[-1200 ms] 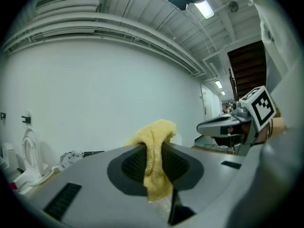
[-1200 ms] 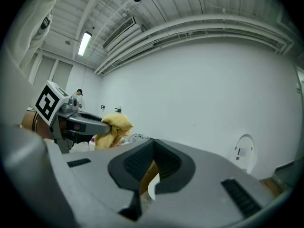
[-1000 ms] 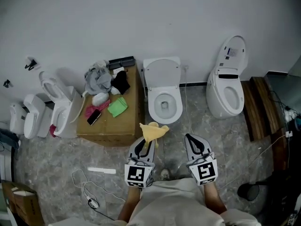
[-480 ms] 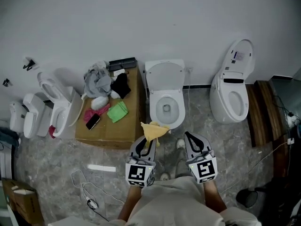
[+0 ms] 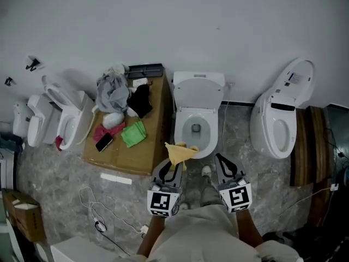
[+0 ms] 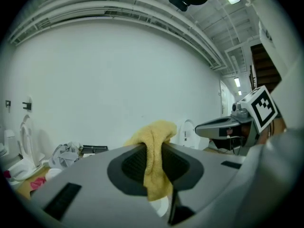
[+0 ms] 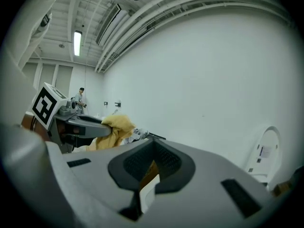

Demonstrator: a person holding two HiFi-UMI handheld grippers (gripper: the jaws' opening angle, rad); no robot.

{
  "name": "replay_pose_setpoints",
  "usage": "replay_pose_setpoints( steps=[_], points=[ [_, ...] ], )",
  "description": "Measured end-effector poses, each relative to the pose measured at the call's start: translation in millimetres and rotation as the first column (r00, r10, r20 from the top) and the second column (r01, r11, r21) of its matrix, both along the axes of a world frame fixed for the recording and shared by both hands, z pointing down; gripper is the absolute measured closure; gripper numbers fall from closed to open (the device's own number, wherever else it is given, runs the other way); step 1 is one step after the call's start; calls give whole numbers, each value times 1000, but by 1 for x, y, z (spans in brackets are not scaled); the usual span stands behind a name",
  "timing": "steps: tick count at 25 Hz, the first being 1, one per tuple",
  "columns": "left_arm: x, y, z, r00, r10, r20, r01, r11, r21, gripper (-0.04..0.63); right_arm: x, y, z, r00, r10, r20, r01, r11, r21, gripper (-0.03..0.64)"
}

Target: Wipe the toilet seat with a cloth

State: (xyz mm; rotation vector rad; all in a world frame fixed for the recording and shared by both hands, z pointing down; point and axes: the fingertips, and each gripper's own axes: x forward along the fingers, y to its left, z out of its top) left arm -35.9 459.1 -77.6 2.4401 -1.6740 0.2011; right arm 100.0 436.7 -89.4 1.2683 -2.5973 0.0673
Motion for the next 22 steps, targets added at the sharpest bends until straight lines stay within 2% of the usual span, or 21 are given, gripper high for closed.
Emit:
replay_pose_setpoints(
  steps=[10,16,22],
  points=[
    [10,-94,39,992,-128,1,128,989,-68,514,7,-112,44,991,-128,35,130,987,-93,611],
    [12,-131,74,981,-189,32,191,977,-97,514,3,-154,72,973,-225,44,229,965,-127,611],
    [11,-164,125,974,-220,43,224,964,-141,514,6,-186,127,969,-247,23,246,951,-184,611]
  ],
)
